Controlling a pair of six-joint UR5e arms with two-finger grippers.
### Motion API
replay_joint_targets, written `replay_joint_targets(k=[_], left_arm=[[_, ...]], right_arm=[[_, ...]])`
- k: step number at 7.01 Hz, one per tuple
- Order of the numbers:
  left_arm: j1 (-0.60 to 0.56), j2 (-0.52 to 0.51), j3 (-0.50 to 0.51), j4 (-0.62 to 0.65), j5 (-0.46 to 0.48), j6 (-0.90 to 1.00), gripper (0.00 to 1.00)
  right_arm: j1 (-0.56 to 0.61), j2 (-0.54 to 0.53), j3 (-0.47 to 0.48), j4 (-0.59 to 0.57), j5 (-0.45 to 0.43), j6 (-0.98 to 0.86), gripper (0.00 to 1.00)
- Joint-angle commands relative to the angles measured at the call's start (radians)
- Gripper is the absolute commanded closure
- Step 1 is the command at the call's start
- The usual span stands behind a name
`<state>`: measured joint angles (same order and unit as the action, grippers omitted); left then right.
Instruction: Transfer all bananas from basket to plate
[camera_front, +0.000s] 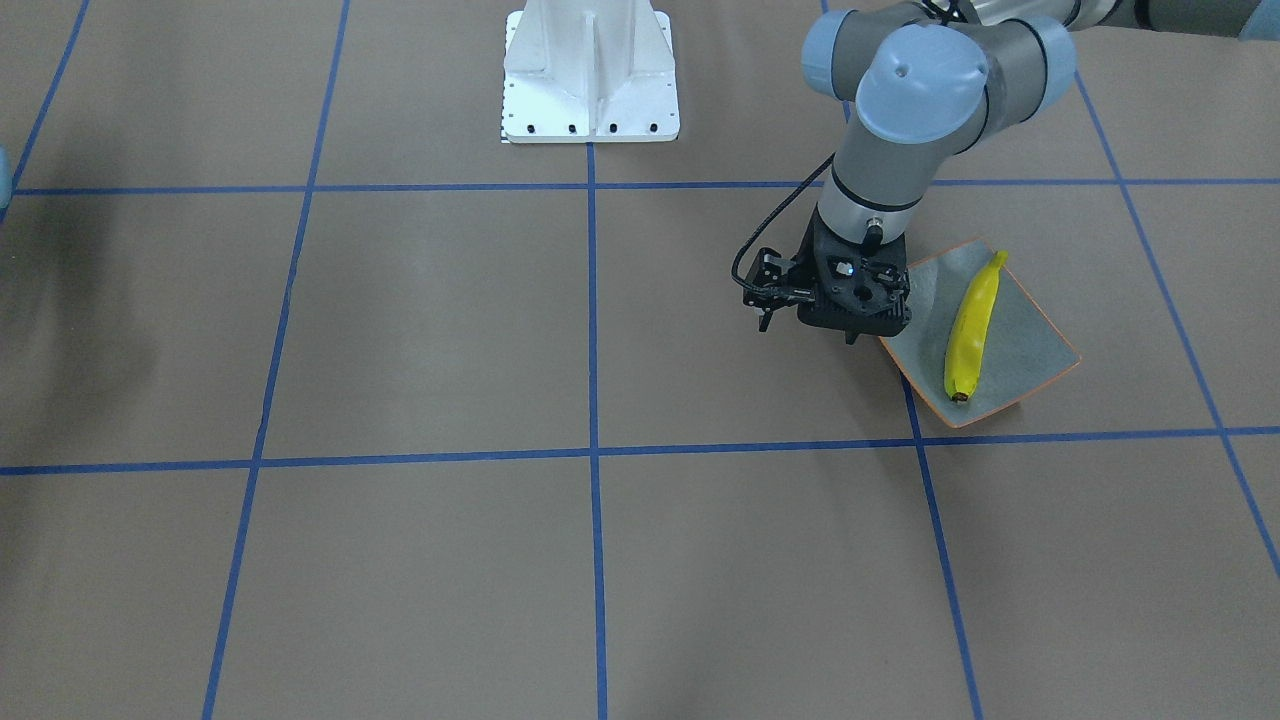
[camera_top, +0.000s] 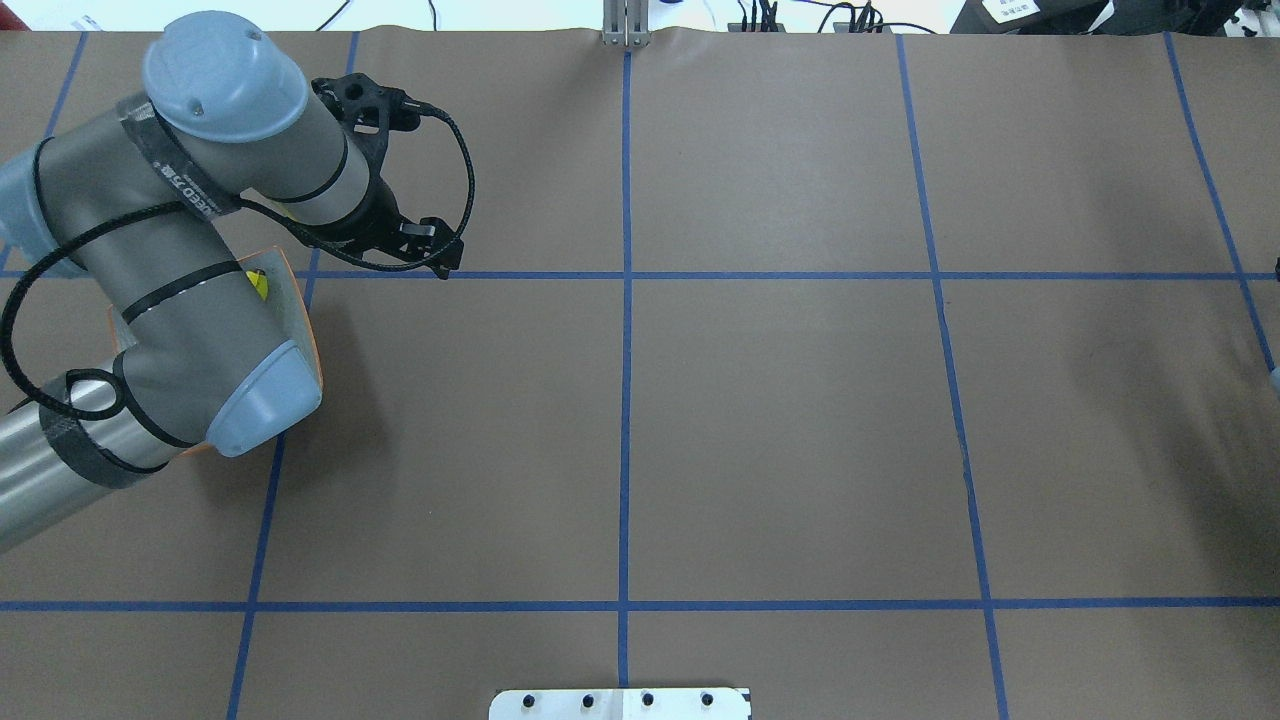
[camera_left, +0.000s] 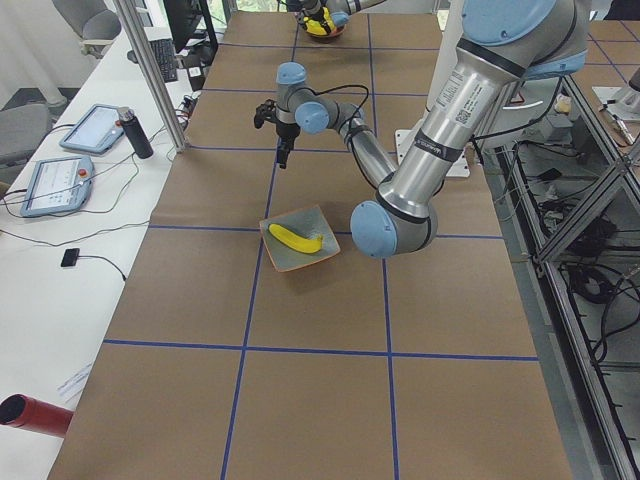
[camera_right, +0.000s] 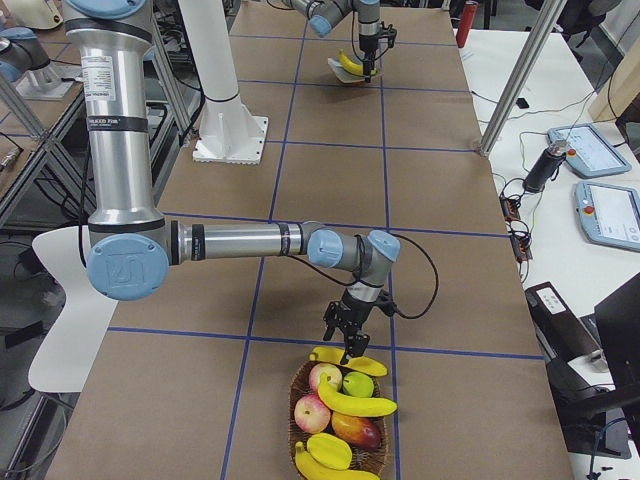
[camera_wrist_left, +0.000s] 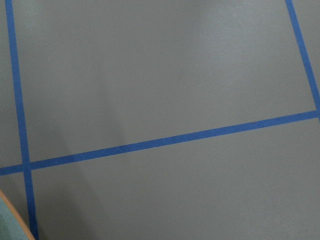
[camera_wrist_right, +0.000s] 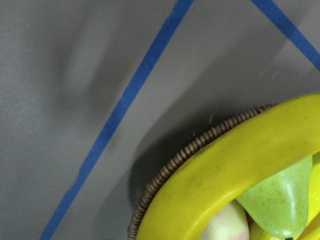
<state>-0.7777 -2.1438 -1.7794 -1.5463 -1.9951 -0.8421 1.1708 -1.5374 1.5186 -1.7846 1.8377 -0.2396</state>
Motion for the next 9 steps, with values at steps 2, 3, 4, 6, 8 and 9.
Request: replay_joint_targets(k=[2,3,4,6,8,9], left_arm=[[0.000,-0.001,0.000,0.000,0.001,0.001,0.00],[0.000,-0.001,0.000,0.000,-0.001,0.000,0.00],[0.000,-0.001,0.000,0.000,-0.001,0.000,0.00],[0.002,-0.001,0.001,0.000,0.001,0.000,0.00],[0.002,-0.001,0.003,0.000,0.001,0.000,0.00],[0.000,0.001,0.006,0.000,0.001,0.001,0.00]], right_arm=[[-0.008,-0.006,-0.005,0.005,0.000,-0.001,0.37],[-0.010,-0.009,-0.005,0.004,0.000,-0.001,0.44],[-0.010,-0.010,-0.005,0.005,0.000,-0.001,0.57],[-0.011,-0.010,-0.003,0.007,0.000,-0.003,0.90],[-0.008,-0.003,0.034,0.002,0.000,-0.004,1.00],[0.001,-0.007,0.072,-0.008,-0.002,-0.006,1.00]])
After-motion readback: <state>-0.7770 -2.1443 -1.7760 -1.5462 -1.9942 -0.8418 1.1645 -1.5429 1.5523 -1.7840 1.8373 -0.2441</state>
